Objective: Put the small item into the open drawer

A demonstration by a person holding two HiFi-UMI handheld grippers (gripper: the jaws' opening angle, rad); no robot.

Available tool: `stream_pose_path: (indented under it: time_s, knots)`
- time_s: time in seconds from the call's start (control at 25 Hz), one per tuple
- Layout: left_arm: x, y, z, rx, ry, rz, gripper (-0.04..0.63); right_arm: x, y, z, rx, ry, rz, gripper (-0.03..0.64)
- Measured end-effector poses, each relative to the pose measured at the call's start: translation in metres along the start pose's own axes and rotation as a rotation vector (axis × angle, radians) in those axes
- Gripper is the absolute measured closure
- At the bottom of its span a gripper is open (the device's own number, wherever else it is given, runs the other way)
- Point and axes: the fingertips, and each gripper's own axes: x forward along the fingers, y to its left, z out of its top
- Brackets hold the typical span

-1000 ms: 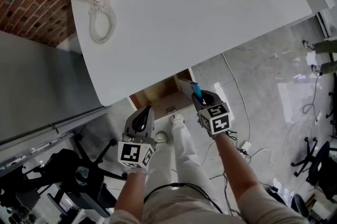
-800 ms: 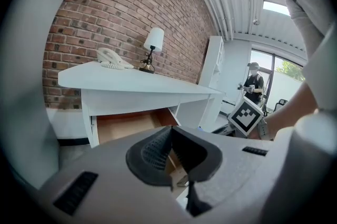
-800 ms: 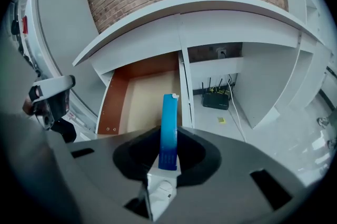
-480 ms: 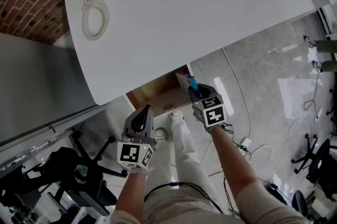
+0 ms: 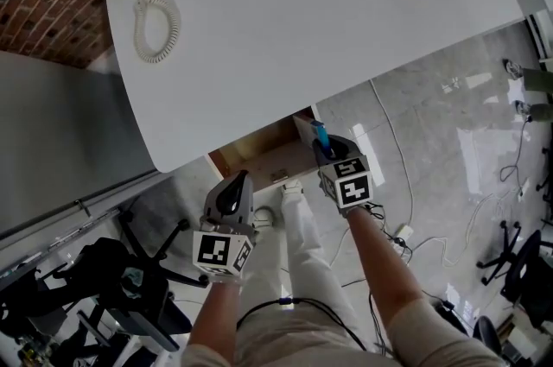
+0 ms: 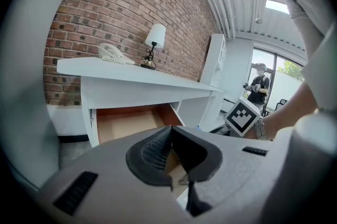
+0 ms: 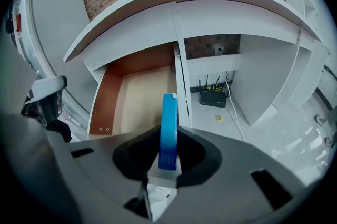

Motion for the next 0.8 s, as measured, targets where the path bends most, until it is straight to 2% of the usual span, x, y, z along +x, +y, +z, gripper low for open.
stream_pose_path:
  time_s: [0.24, 0.8]
  knots:
    - [0.001, -0.001, -0.001, -0.003, 0.002, -0.006, 0.589, -0.002, -0.006, -0.003, 0.01, 0.013, -0.017, 0.517]
    - [-0.004, 0.001, 0.005, 0.0, -0.006, -0.019, 0.59, -0.012, -0.005, 0.011, 0.026, -0.051, -0.034, 0.463]
